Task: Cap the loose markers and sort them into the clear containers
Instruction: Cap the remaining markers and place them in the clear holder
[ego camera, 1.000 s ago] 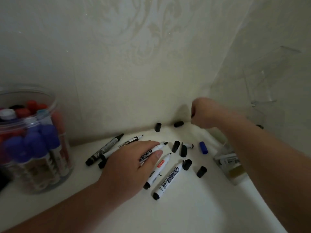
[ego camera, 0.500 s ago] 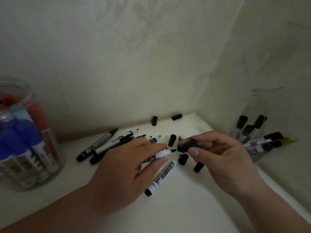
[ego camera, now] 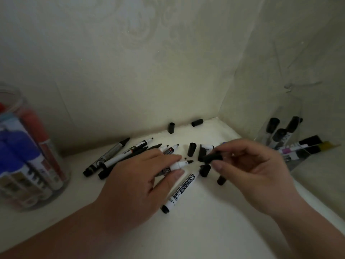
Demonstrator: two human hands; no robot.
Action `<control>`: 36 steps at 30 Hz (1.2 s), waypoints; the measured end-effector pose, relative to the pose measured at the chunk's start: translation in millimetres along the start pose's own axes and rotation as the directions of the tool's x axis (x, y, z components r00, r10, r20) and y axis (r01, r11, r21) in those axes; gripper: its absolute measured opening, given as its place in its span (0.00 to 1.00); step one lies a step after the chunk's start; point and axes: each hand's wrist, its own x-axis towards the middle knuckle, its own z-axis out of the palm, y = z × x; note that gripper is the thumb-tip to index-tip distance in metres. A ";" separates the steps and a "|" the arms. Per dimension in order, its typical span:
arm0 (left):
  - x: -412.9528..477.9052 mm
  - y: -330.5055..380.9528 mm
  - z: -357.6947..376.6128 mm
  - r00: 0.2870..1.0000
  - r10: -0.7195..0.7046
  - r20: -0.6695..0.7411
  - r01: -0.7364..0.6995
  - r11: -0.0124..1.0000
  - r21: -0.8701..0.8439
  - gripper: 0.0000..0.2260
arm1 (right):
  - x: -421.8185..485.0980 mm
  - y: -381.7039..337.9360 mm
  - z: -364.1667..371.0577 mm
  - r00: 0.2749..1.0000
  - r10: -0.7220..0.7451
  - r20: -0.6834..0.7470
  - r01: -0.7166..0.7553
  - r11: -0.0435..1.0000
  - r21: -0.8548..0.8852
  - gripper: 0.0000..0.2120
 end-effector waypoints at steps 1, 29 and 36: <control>0.6 -1.7 -0.7 0.999 -0.031 -0.013 0.031 1.000 -0.003 0.14 | 2.9 -0.3 -9.1 0.999 -0.004 -0.042 0.000 0.994 -0.106 0.08; 3.9 -7.8 2.4 0.981 -0.196 0.018 0.196 0.979 -0.052 0.14 | 9.8 10.8 -28.4 0.911 0.411 -0.002 -0.258 0.568 -0.781 0.09; 3.5 -7.3 2.4 0.977 -0.210 0.022 0.211 0.976 -0.054 0.14 | 10.2 5.0 -29.1 0.892 0.453 0.001 -0.287 0.566 -0.773 0.15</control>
